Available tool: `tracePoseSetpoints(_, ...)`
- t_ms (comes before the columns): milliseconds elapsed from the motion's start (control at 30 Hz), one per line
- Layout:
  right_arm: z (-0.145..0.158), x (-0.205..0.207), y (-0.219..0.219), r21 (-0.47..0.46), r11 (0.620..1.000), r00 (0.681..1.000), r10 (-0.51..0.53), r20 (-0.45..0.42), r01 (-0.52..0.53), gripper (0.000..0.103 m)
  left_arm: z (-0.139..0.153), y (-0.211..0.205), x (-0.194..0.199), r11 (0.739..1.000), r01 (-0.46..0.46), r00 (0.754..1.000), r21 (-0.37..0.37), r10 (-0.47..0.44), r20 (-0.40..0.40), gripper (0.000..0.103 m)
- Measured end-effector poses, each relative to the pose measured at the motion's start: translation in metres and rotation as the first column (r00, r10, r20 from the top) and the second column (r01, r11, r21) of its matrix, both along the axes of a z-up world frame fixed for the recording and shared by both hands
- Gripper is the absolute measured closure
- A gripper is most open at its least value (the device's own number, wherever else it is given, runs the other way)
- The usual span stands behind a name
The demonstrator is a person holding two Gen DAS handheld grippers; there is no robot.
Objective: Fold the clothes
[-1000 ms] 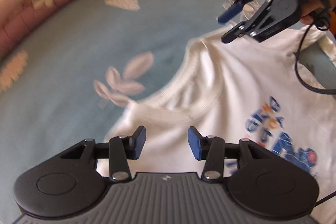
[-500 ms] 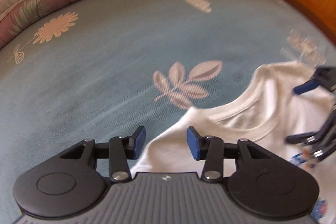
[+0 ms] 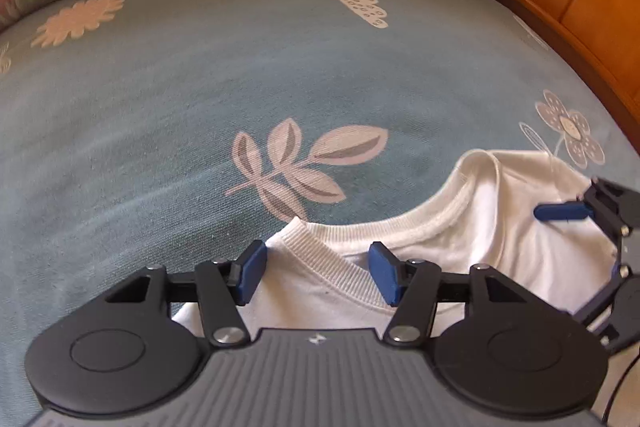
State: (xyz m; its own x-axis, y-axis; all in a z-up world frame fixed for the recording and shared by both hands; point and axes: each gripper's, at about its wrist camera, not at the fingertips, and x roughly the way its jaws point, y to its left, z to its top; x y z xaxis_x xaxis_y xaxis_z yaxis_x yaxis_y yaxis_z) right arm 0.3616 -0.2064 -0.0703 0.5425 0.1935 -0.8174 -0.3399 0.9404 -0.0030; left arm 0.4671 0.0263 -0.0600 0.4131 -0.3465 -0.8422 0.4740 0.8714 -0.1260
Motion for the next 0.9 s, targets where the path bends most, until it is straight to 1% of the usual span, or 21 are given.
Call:
tracePoseSetpoints(100,0.009,-0.007,-0.005,0.021,1.000,1.000,-0.010,-0.016,0.011,0.000,0.013,0.001,-0.026,0.999,0.032,0.999,0.010,-0.032,-0.010,0.043)
tracePoseSetpoints(167,0.019,-0.024,-0.011,0.038,0.998,0.999,-0.051,-0.007,0.051,0.000,0.018,0.008,-0.048,1.000,0.018,1.000,0.000,-0.018,-0.020,0.037)
tracePoseSetpoints(267,0.026,-0.055,-0.023,0.072,0.988,0.991,-0.133,-0.008,0.133,0.000,0.014,0.019,-0.077,0.999,-0.035,0.998,0.001,0.035,-0.047,0.036)
tracePoseSetpoints(333,0.020,-0.069,-0.031,0.070,0.979,0.981,-0.191,-0.027,0.193,0.000,0.004,0.027,-0.087,0.994,-0.097,0.994,0.040,0.099,-0.047,0.035)
tracePoseSetpoints(433,0.007,-0.068,-0.046,0.053,0.964,0.965,-0.260,-0.037,0.262,0.000,-0.009,0.041,-0.080,0.975,-0.193,0.980,0.112,0.197,-0.025,0.036)
tracePoseSetpoints(500,0.006,-0.057,-0.053,0.086,0.959,0.963,-0.270,-0.016,0.270,0.000,-0.011,0.051,-0.064,0.967,-0.233,0.972,0.100,0.236,-0.018,0.035)
tracePoseSetpoints(567,0.005,-0.040,-0.054,0.022,0.957,0.958,-0.288,-0.001,0.288,0.000,-0.009,0.056,-0.050,0.965,-0.249,0.967,0.078,0.252,-0.037,0.035)
tracePoseSetpoints(633,0.010,-0.031,-0.061,0.014,0.950,0.950,-0.313,-0.011,0.313,0.000,-0.003,0.057,-0.045,0.965,-0.253,0.965,0.067,0.257,-0.055,0.036)
tracePoseSetpoints(667,0.012,-0.027,-0.064,0.013,0.945,0.945,-0.326,-0.017,0.326,0.000,0.003,0.056,-0.047,0.965,-0.253,0.965,0.063,0.256,-0.052,0.036)
tracePoseSetpoints(767,0.027,-0.031,-0.065,0.034,0.949,0.950,-0.313,-0.010,0.313,0.000,0.016,0.050,-0.063,0.973,-0.230,0.972,0.011,0.230,-0.044,0.033)
tracePoseSetpoints(833,0.032,-0.035,-0.056,0.048,0.965,0.966,-0.259,-0.004,0.259,0.000,0.012,0.043,-0.074,0.979,-0.206,0.976,-0.007,0.205,-0.068,0.033)
tracePoseSetpoints(900,0.026,-0.035,-0.041,0.043,0.981,0.982,-0.191,-0.012,0.191,0.000,0.001,0.037,-0.081,0.981,-0.192,0.978,0.011,0.192,-0.080,0.032)
